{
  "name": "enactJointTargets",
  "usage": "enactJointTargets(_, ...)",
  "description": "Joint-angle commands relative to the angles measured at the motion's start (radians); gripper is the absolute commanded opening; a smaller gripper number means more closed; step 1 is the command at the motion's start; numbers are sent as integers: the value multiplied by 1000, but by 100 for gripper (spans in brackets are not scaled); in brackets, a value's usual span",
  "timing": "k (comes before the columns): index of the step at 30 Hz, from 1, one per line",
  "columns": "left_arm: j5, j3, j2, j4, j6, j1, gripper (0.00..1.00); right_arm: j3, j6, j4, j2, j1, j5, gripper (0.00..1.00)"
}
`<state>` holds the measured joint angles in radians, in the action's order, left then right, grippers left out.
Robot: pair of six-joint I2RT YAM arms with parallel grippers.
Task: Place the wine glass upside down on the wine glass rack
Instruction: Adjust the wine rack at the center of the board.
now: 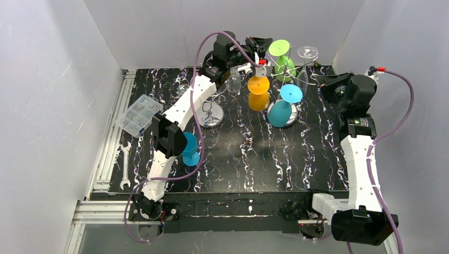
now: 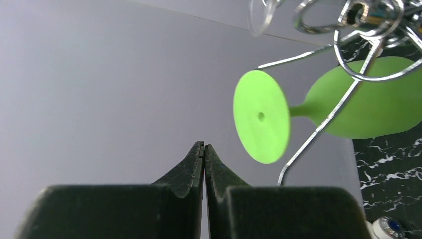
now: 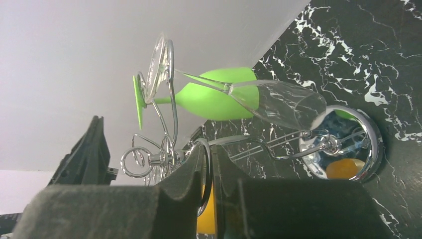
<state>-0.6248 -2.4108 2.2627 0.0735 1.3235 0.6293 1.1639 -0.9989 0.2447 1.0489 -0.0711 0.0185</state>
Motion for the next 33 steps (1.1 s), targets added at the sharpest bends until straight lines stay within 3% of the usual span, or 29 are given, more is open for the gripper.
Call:
enactJointTargets(1,9,57,-100,5,-14,-17,2,-28,29,4,-8,5,-60,1)
enactJointTargets(4,21,88,-128,5,-24,-24,17,-31,30,20,-2,3,-99,1)
enactJointTargets(7,34,124,-160,1,-39,-33,44,-47,15,41,-8,3,-136,1)
enactJointTargets(11,55,158,-212,-11,-63,-43,71,-95,-27,59,-52,4,-203,1)
enactJointTargets(15,77,203,-280,-29,-93,-49,89,-120,-69,81,-90,7,-247,1)
enactJointTargets(19,99,245,-348,-44,-156,-56,97,-127,-88,97,-109,9,-272,6)
enactJointTargets(26,140,375,-498,-132,-228,-66,98,-86,-52,126,-103,9,-309,43)
enactJointTargets(33,212,538,-745,-362,-299,-66,98,5,12,195,-100,8,-322,80)
